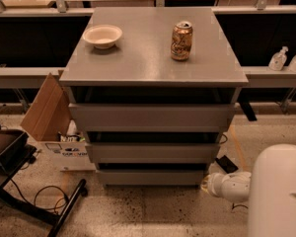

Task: Close bottom drawer

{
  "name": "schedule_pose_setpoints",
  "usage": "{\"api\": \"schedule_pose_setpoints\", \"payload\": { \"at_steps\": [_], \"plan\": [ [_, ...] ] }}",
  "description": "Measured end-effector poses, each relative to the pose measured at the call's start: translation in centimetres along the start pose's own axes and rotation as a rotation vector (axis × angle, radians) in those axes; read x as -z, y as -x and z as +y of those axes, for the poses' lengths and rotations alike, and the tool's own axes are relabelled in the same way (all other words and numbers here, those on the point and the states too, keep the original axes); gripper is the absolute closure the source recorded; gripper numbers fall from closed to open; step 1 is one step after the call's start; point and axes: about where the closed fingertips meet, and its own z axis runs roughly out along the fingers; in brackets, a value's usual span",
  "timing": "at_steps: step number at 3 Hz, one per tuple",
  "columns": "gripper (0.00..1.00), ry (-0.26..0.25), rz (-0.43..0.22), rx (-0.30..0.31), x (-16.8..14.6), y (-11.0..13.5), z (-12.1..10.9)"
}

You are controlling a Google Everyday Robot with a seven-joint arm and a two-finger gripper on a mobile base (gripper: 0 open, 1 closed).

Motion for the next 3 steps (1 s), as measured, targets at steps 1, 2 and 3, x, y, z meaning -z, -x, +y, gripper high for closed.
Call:
{"api": "schedule_pose_setpoints", "payload": {
  "at_steps": [1, 2, 3],
  "plan": [
    [1.00, -0.001, 0.064, 0.044, 4.4, -3.0, 1.5],
    [1.00, -0.068, 0.125, 0.160, 8.6, -2.9, -0.4],
    [1.00, -0.155, 0.211, 0.187, 13.3, -4.1, 0.9]
  ]
}}
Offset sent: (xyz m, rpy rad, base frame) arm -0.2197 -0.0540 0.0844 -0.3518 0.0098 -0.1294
